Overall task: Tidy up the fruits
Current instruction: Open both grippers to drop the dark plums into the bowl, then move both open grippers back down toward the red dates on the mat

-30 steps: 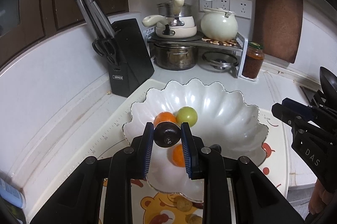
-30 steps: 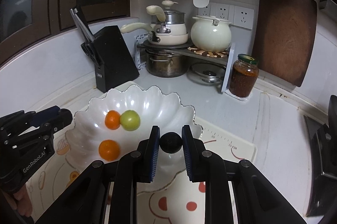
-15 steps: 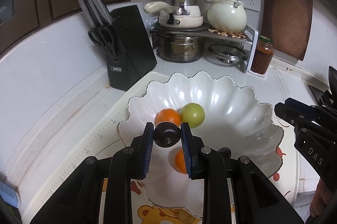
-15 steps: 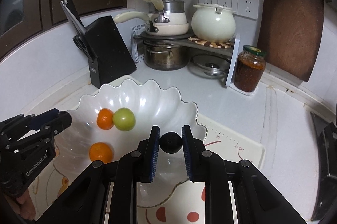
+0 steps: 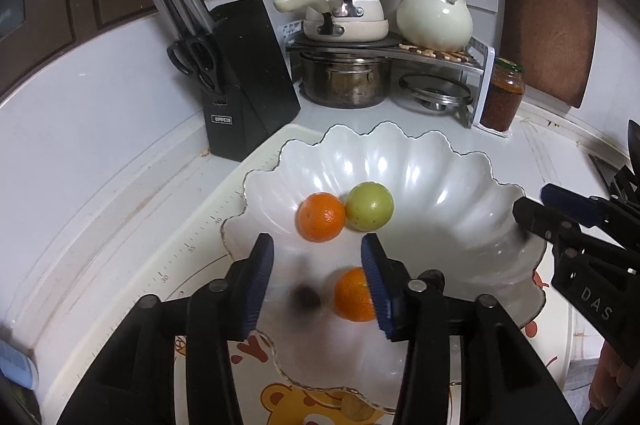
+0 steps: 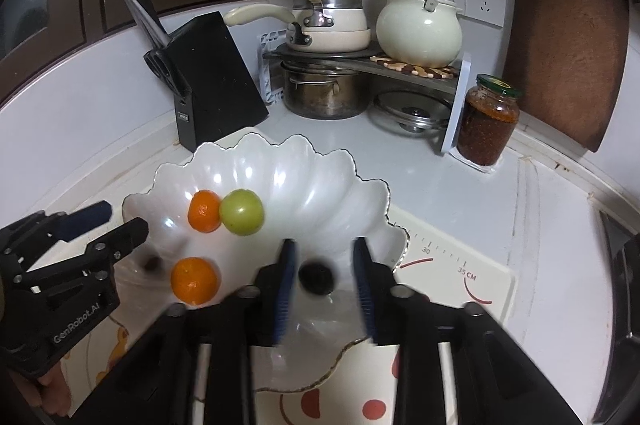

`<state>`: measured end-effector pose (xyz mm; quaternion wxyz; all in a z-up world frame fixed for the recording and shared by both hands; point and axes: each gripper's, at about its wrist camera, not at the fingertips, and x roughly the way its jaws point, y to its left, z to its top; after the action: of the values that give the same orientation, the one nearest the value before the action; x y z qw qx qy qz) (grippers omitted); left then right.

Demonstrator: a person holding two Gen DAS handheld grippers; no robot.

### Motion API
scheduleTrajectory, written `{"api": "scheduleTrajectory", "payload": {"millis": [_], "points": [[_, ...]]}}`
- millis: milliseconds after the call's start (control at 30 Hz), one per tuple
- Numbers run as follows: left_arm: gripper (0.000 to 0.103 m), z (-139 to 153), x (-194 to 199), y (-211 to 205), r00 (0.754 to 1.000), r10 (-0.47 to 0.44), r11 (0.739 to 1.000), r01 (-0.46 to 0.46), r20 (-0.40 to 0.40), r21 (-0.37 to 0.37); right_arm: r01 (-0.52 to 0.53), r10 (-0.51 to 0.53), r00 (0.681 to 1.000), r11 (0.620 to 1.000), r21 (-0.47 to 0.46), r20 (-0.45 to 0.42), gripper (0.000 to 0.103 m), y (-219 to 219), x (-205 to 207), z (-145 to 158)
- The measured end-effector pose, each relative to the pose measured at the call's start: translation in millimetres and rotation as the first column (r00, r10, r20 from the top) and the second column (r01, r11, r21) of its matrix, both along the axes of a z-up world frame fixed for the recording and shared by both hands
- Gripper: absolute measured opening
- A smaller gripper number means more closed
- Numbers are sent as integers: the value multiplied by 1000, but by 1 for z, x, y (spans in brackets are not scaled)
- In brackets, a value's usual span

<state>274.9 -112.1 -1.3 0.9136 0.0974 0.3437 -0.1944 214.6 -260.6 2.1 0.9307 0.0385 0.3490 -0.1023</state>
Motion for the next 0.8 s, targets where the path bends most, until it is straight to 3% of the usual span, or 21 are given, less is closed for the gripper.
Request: {"api": "scheduleTrajectory", "payload": {"millis": [100, 300, 433, 567, 800], "points": [[59, 3, -2, 1, 1000, 15, 1000, -15, 11, 5, 14, -14, 1000, 1000, -10, 11, 61, 0, -3, 2], [74, 11, -7, 5, 998, 47, 999, -48, 45, 10, 46, -45, 998, 998, -31, 35, 78, -2, -9, 9], [74, 16, -10, 7, 997, 51, 999, -51, 51, 9, 51, -49, 998, 998, -35, 45, 79, -1, -12, 14], [86, 21, -13, 10, 996, 63, 998, -64, 60, 6, 52, -50, 997, 998, -34, 52, 79, 1, -16, 18], [87, 30, -24, 17, 994, 75, 997, -75, 77, 4, 51, -49, 996, 998, -38, 68, 82, 6, -27, 26]]}}
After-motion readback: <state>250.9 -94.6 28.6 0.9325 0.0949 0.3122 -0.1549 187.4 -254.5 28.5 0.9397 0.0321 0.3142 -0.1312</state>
